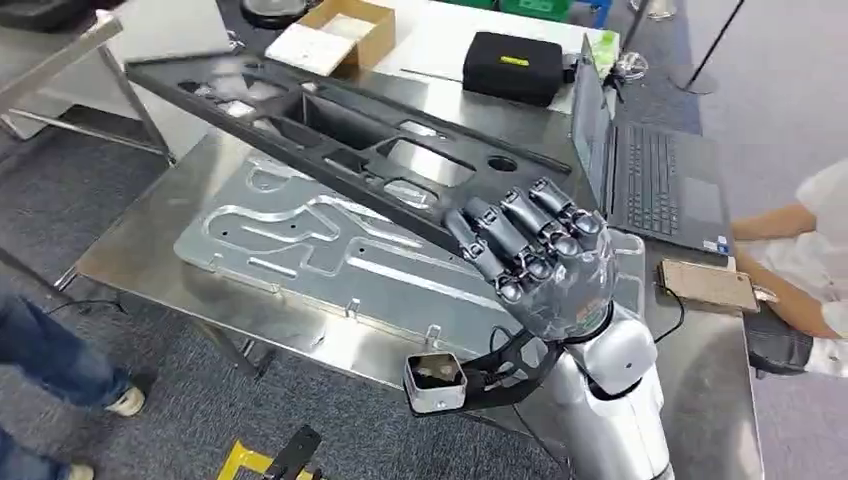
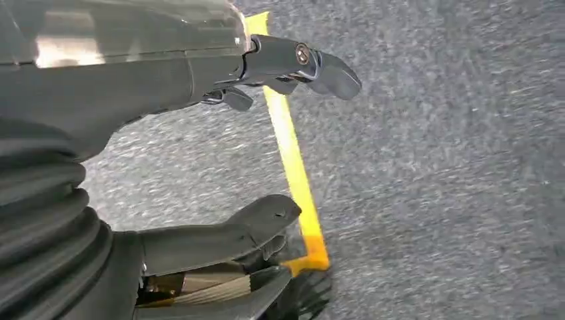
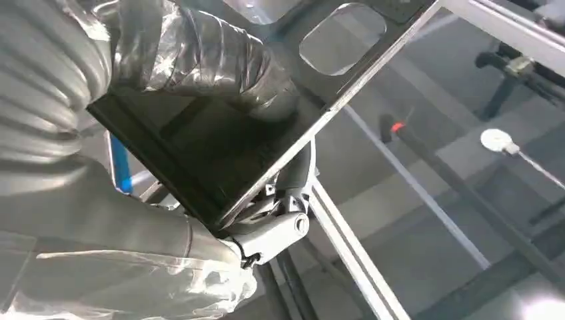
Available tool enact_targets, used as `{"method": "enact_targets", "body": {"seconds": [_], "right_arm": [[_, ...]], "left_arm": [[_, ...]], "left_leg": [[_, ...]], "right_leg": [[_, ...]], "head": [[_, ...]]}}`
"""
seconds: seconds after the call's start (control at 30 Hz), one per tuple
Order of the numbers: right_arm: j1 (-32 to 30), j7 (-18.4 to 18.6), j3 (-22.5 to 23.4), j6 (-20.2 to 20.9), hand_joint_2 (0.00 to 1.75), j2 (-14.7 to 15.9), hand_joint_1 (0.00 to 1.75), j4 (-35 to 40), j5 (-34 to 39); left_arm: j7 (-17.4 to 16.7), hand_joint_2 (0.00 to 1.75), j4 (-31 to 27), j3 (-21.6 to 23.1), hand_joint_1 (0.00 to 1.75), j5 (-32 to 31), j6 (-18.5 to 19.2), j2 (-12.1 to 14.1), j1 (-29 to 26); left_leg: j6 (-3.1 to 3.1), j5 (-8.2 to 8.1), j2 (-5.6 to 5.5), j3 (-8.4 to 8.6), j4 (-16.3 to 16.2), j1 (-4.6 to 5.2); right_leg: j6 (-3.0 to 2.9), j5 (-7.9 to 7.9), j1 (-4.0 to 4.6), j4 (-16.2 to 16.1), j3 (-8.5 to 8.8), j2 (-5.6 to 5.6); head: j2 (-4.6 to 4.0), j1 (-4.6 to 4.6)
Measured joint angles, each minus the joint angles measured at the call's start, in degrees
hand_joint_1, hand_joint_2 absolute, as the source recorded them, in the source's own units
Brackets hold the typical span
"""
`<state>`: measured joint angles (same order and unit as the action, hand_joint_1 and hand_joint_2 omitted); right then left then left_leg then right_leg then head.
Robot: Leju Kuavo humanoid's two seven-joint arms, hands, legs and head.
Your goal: Take the parts from the cabinet and place them on the table.
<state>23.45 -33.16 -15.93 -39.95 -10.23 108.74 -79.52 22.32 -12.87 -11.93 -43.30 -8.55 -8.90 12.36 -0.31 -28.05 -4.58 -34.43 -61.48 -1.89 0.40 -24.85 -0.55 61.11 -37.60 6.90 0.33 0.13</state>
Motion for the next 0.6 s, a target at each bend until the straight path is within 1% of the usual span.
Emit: {"method": "enact_targets", "body": {"seconds": [0.03, 0.07, 0.1, 0.13, 0.17, 0.2, 0.23, 0.27, 0.3, 0.33, 0.37, 0.4, 0.43, 0.47, 0.5, 0.57, 0.6], "right_arm": [[0.0, 0.0, 0.0, 0.0, 1.75, 0.0, 1.75, 0.0, 0.0], [-0.1, 0.0, 0.2, 0.0, 1.75, 0.0, 1.75, -0.1, 0.0], [-0.1, 0.0, 0.4, 0.0, 1.75, 0.0, 1.75, -0.3, 0.0], [-0.1, 0.0, 0.6, 0.0, 1.75, 0.0, 1.75, -0.3, 0.0], [0.1, 0.0, 0.7, 0.0, 1.75, 0.0, 1.75, -0.4, 0.0], [0.1, 0.1, 0.7, 0.0, 1.75, 0.0, 1.75, -0.5, 0.0], [0.1, 0.2, 0.7, 0.0, 1.75, 0.0, 1.75, -0.7, 0.0], [0.0, 0.3, 0.7, 0.0, 1.75, 0.0, 1.75, -0.8, 0.0], [0.0, 0.6, 0.8, 0.0, 1.75, 0.0, 1.75, -0.9, -0.3], [0.0, 1.4, 0.9, 0.0, 1.75, 0.0, 1.75, -1.0, -0.8], [0.0, 2.8, 1.0, 0.0, 1.75, 0.0, 1.75, -1.2, -1.9], [0.1, 4.1, 1.1, 0.0, 1.75, 0.0, 1.75, -1.3, -2.5], [0.2, 5.8, 1.3, 0.0, 1.75, 0.0, 1.75, -1.3, -3.3], [0.6, 8.0, 1.4, 0.0, 1.75, 0.0, 1.75, -1.4, -4.2], [1.0, 10.3, 1.4, 0.0, 1.75, 0.1, 1.75, -1.5, -5.0], [1.5, 13.9, 1.4, 0.0, 1.75, 0.6, 1.75, -1.9, -6.2], [1.7, 15.6, 1.4, 0.0, 1.75, 0.9, 1.75, -2.2, -6.7]], "left_arm": [[0.0, 1.75, 0.0, 0.0, 0.00, 0.0, 0.0, 0.0, -0.1], [0.0, 1.75, 0.0, 0.0, 0.00, 0.0, 0.0, 0.0, -0.1], [0.1, 1.75, 0.0, 0.0, 0.00, 0.0, 0.0, -0.1, 0.1], [0.2, 1.75, 0.0, 0.0, 0.00, 0.0, 0.0, -0.1, 0.3], [0.2, 1.75, 0.0, 0.0, 0.00, 0.0, -0.1, -0.1, 0.4], [0.3, 1.75, 0.0, 0.0, 0.00, 0.0, -0.1, -0.1, 0.3], [0.3, 1.75, 0.0, 0.0, 0.00, 0.0, -0.1, -0.1, 0.1], [0.3, 1.75, 0.0, 0.0, 0.00, 0.0, -0.1, 0.0, 0.0], [0.3, 1.75, 0.0, -0.1, 0.00, 0.0, -0.2, 0.0, -0.1], [0.3, 1.75, 0.0, -0.1, 0.00, -0.1, -0.3, 0.0, 0.0], [0.3, 1.75, 0.0, -0.1, 0.00, -0.4, -0.6, 0.0, 0.1], [0.2, 1.75, 0.0, -0.1, 0.00, -0.5, -0.7, 0.0, 0.3], [0.1, 1.75, 0.0, -0.1, 0.00, -1.0, -0.9, -0.2, 0.4], [0.0, 1.75, 0.0, -0.2, 0.00, -2.1, -0.9, -0.3, 0.4], [-0.1, 1.75, 0.0, -0.7, 0.00, -3.3, -0.9, -0.4, 0.4], [-0.2, 1.75, 0.0, -1.6, 0.00, -4.1, -0.8, -0.7, 0.4], [-0.1, 1.75, 0.0, -1.7, 0.00, -4.3, -0.6, -0.9, 0.4]], "left_leg": [[0.23, 0.00, 0.45, 0.01, 0.0, 0.26], [0.78, 0.13, 1.09, 0.06, 0.0, 0.59], [1.42, 0.54, 1.94, 0.10, 0.5, 0.13], [1.81, 0.76, 2.53, 0.19, 0.7, 0.20], [2.17, 0.82, 3.18, 0.20, 0.9, 0.33], [2.36, 0.81, 3.91, 0.18, 0.9, 0.57], [2.49, 0.73, 4.68, 0.18, 0.9, 0.74], [2.58, 0.66, 5.57, 0.17, 0.9, 0.88], [2.58, 0.60, 6.08, 0.16, 0.9, 0.98], [2.59, 0.53, 6.44, 0.18, 0.9, 1.03], [2.60, 0.48, 6.74, 0.22, 0.9, 1.09], [2.55, 0.43, 7.01, 0.29, 0.9, 1.10], [2.54, 0.41, 7.13, 0.38, 0.9, 1.10], [2.33, 0.45, 7.19, 0.29, 1.1, 1.20], [1.97, 0.59, 7.17, 0.23, 1.2, 1.09], [1.46, 0.75, 7.29, 0.43, 1.7, 0.92], [0.95, 0.84, 7.36, 0.76, 2.0, 0.97]], "right_leg": [[0.21, 0.09, -0.15, -0.1, -0.11, 0.31], [0.69, 0.37, -0.39, -0.4, -0.19, 1.06], [0.96, 0.46, -0.38, -0.3, -0.49, 1.60], [0.99, -0.05, -0.10, 0.4, -0.66, -1.64], [1.21, -1.68, 0.13, 2.8, -1.84, -4.66], [1.39, -3.69, 0.00, 6.5, -3.64, -5.79], [1.50, -5.54, -0.11, 10.6, -5.60, -6.30], [1.54, -6.71, -0.19, 14.0, -7.30, -6.49], [1.55, -6.71, -0.21, 15.5, -8.06, -6.63], [1.41, -5.45, -0.18, 14.2, -7.37, -6.63], [1.19, -3.39, -0.17, 11.0, -5.60, -6.63], [0.83, -1.14, -0.09, 6.4, -3.05, -6.69], [0.20, 0.61, 0.28, 1.1, -0.13, -7.13], [-0.26, -0.59, 0.90, -0.3, 0.76, -7.94], [-0.54, -0.27, 1.04, -0.9, 0.68, -7.71], [-0.78, -0.32, 1.31, -1.0, 0.68, -7.56], [-1.24, 0.02, 1.36, -1.9, 1.05, -7.42]], "head": [[0.00, -0.02], [0.00, -0.02], [0.00, -0.02], [0.00, 0.02], [0.00, 0.13], [0.00, 0.11], [0.00, 0.09], [0.00, 0.13], [0.00, 0.09], [0.00, 0.13], [0.00, 0.11], [0.00, 0.11], [0.00, 0.11], [0.00, 0.09], [0.00, 0.11], [0.00, 0.11], [0.00, 0.09]]}}
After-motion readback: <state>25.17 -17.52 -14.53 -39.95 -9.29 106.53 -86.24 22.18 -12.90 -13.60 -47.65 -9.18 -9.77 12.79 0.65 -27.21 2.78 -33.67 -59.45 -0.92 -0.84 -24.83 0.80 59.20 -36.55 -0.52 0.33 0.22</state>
